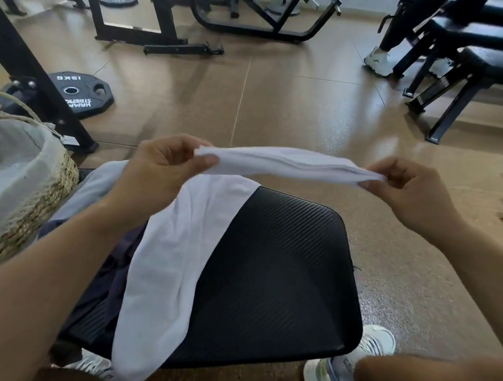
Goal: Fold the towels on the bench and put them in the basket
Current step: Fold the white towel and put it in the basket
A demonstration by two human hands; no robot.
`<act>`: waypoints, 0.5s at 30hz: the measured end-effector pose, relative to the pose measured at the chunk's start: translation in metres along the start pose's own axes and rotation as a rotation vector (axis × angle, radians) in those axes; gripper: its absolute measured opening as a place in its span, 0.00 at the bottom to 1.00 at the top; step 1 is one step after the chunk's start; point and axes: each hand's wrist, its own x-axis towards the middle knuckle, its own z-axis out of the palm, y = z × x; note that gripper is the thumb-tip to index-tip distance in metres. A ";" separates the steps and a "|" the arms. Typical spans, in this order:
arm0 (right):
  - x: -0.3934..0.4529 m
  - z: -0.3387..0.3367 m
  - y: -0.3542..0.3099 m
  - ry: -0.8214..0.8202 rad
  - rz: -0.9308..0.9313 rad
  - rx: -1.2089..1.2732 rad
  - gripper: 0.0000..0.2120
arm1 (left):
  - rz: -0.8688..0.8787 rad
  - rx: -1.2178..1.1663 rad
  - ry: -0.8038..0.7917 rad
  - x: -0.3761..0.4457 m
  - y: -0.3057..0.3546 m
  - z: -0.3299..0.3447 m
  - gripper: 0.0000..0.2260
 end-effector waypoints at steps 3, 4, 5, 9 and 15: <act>-0.016 -0.006 0.005 -0.225 0.021 -0.146 0.13 | 0.038 0.372 -0.222 -0.015 -0.009 -0.009 0.08; -0.022 -0.005 0.009 -0.326 0.046 -0.185 0.14 | 0.058 0.517 -0.297 -0.021 -0.017 -0.010 0.11; -0.028 -0.003 0.016 -0.421 0.064 -0.254 0.14 | 0.071 0.632 -0.380 -0.028 -0.026 -0.009 0.14; -0.044 0.011 0.030 -0.664 0.021 -0.501 0.16 | 0.100 0.905 -0.596 -0.045 -0.050 -0.001 0.16; -0.047 0.014 0.028 -0.712 0.003 -0.548 0.14 | 0.111 0.976 -0.596 -0.050 -0.050 -0.005 0.20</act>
